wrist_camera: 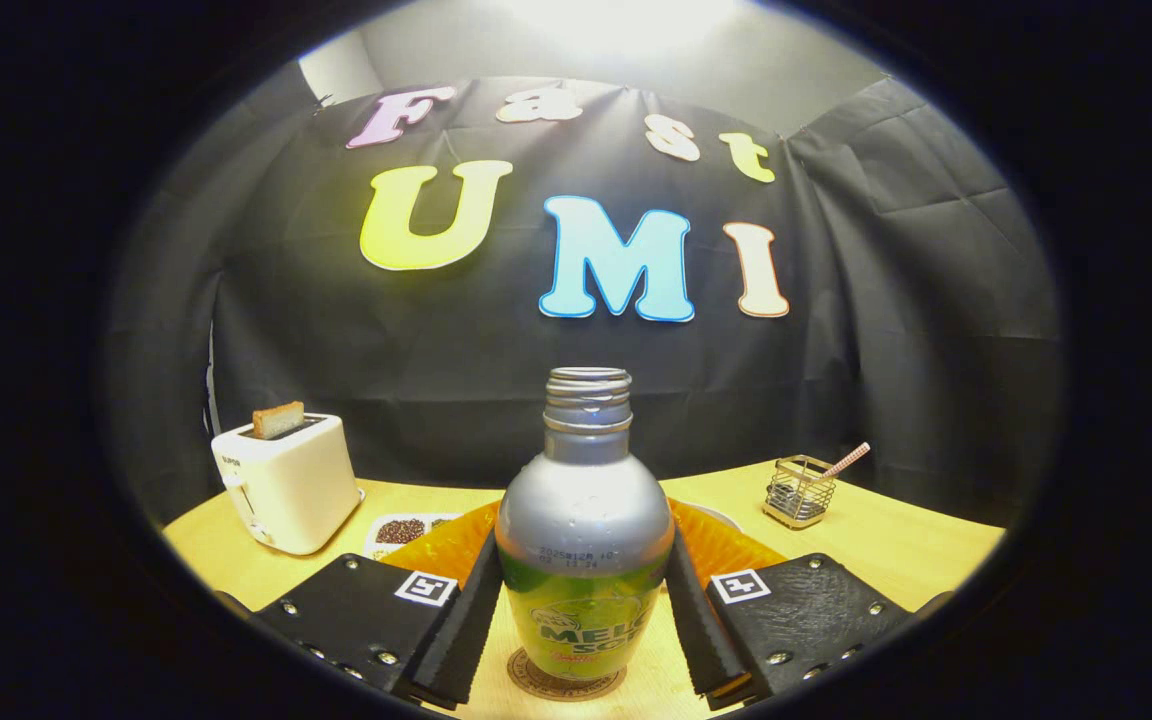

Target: Take the bottle from table, then pour the juice into the cup, finally place the bottle on the coaster

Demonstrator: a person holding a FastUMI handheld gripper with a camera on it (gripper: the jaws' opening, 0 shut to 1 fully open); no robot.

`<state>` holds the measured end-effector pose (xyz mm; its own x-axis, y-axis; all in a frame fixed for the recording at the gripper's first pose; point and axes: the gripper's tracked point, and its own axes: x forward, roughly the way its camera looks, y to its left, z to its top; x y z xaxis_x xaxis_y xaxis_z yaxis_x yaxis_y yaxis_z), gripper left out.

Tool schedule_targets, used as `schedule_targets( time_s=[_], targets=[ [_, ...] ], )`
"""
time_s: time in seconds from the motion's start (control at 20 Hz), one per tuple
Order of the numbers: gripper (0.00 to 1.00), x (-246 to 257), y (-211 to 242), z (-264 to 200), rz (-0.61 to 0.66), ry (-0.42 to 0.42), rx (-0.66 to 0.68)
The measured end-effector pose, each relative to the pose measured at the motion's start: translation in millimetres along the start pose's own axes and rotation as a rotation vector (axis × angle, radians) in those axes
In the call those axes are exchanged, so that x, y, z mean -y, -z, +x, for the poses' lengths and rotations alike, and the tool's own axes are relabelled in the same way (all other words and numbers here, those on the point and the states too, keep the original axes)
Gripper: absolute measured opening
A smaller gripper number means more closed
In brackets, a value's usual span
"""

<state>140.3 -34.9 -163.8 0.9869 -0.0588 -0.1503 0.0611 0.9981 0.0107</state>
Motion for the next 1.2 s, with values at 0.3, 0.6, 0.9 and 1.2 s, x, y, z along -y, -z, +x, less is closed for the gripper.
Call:
schedule_targets(
  time_s=[0.3,0.6,0.9,1.2],
  targets=[
    [0.78,-12.7,33.1,10.2,-0.007,-0.015,-0.038],
    [0.78,-18.3,49.2,12.2,-0.034,-0.007,-0.048],
    [0.78,-24.0,57.2,12.1,-0.027,-0.01,-0.022],
    [0.78,-20.7,58.6,13.4,-0.011,-0.017,-0.031]
  ],
)
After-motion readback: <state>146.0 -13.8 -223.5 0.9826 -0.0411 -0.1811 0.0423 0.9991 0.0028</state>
